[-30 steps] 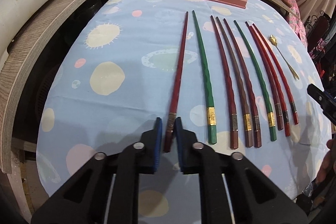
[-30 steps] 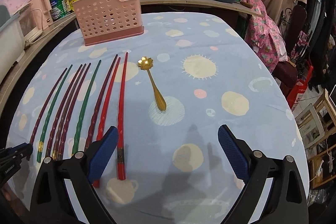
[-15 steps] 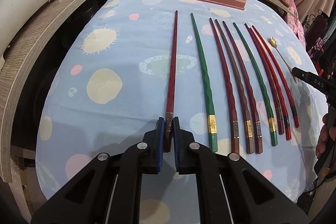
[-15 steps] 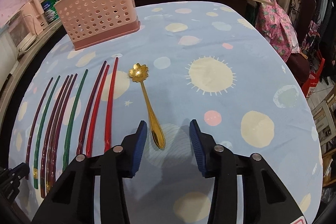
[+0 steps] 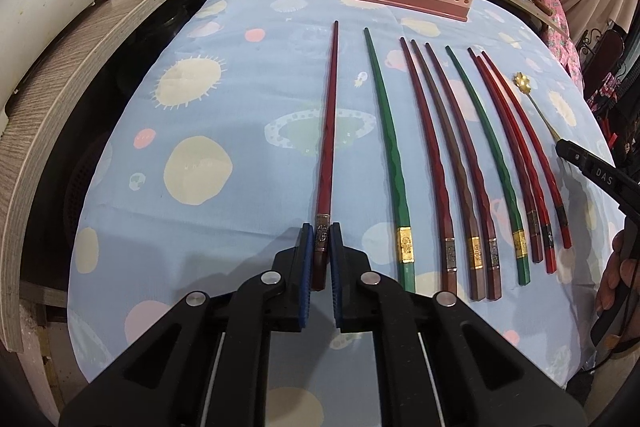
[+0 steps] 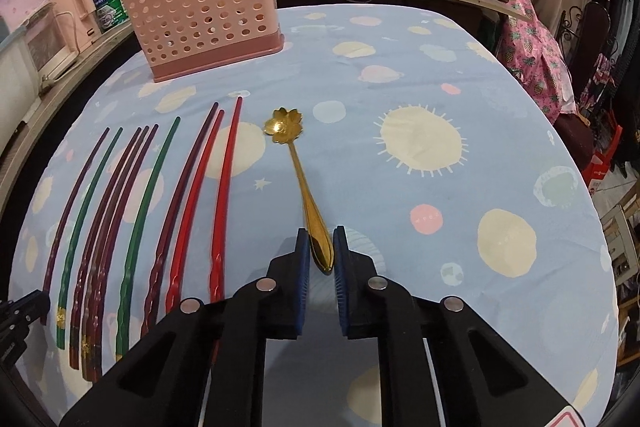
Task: Organize utensils
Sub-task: 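Grasp the dark red chopstick with the left gripper while the right gripper grasps the gold spoon, then lift the chopstick with the left gripper while the right gripper carries the spoon to the pink holder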
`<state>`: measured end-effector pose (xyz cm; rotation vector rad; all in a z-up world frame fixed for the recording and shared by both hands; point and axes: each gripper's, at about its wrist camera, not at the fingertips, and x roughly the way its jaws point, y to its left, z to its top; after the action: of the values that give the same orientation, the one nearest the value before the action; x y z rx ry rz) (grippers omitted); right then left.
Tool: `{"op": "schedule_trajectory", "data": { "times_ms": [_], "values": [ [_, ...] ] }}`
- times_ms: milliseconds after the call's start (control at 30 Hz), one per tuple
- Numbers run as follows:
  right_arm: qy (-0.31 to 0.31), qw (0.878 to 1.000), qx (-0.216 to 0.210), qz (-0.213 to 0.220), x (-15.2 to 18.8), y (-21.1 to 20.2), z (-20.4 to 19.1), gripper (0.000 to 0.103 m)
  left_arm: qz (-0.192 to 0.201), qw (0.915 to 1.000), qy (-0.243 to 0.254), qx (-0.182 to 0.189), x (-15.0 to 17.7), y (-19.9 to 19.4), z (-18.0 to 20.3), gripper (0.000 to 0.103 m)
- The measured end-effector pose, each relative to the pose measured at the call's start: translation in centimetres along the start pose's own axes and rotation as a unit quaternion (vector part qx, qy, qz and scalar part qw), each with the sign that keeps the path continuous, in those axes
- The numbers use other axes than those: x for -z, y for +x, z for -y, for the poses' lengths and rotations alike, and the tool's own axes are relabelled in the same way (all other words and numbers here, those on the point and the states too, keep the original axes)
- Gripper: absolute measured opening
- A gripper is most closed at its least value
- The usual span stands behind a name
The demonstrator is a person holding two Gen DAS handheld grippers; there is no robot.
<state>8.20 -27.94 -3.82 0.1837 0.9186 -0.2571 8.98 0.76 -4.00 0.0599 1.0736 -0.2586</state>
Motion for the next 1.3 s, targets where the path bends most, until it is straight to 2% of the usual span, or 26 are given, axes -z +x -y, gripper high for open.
{"op": "schedule_trajectory", "data": {
  "times_ms": [367, 433, 467, 767, 1033, 1300],
  "values": [
    [0.020, 1.000, -0.020, -0.005, 1.4, -1.4, 0.6, 0.009, 0.003, 1.0000, 0.004, -0.004, 0.1, -0.1, 0.1, 0.008],
    [0.018, 1.000, -0.022, -0.004, 1.6, -1.9, 0.6, 0.002, 0.002, 1.0000, 0.006, -0.004, 0.1, -0.1, 0.1, 0.007],
    [0.018, 1.000, -0.023, -0.003, 1.7, -2.2, 0.6, 0.002, 0.001, 1.0000, 0.006, -0.003, 0.1, -0.2, 0.1, 0.007],
    [0.025, 0.999, -0.024, 0.030, 1.5, -5.5, 1.2, 0.002, 0.028, 0.9996, 0.002, 0.002, -0.2, -3.0, -0.4, 0.007],
    [0.021, 0.996, -0.023, 0.087, -1.5, -9.8, 1.6, 0.002, 0.090, 0.9959, -0.003, 0.007, -4.0, -7.4, -0.7, 0.007],
    [0.025, 0.993, -0.034, 0.113, -4.5, -11.4, 2.2, 0.002, 0.147, 0.9891, -0.009, 0.002, -9.3, -10.9, -0.8, 0.007]
  ]
}}
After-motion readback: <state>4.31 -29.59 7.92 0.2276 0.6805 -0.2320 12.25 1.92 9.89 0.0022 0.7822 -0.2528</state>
